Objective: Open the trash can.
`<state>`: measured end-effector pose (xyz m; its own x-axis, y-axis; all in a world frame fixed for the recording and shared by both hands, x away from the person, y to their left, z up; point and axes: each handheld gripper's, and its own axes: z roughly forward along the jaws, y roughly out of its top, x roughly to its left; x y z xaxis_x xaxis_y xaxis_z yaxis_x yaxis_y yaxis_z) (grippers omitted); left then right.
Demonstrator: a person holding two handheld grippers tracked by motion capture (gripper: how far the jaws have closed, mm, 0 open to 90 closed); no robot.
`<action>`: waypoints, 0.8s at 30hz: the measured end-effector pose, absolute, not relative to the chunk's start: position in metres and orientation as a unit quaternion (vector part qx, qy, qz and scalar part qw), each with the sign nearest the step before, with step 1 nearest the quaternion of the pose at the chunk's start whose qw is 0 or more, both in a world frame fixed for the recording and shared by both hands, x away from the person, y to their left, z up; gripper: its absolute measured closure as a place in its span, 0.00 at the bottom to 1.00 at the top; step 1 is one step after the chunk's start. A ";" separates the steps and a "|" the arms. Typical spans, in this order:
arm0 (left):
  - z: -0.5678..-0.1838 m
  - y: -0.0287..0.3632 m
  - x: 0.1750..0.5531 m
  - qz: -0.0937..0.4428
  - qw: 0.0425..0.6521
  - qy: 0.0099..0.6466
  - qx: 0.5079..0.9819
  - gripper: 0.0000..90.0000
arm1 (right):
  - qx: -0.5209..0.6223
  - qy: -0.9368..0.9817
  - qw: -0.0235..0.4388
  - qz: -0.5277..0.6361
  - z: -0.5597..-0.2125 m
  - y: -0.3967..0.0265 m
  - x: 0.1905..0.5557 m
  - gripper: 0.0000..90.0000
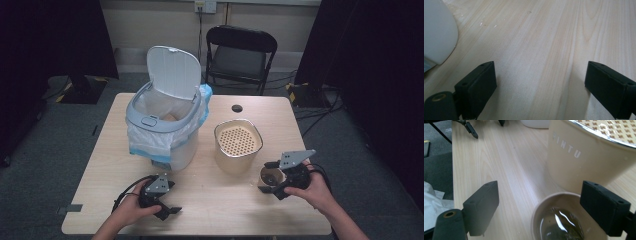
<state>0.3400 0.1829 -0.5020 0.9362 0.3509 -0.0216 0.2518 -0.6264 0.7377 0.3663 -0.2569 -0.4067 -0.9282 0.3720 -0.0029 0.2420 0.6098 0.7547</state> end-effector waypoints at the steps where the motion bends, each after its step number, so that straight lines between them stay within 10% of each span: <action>1: -0.502 0.183 0.340 0.062 0.398 0.167 0.900 0.10 | 0.172 0.894 0.080 0.407 -0.407 -0.257 0.366 0.17; 24: -0.502 0.183 0.340 0.062 0.394 0.163 0.902 0.09 | 0.210 0.878 0.091 0.420 -0.423 -0.290 0.373 0.16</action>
<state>0.3403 0.1829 -0.5015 0.9391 0.3432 -0.0171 0.2458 -0.6361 0.7314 0.3734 -0.2902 -0.4235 -0.8947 0.4463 0.0162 0.2930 0.5592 0.7755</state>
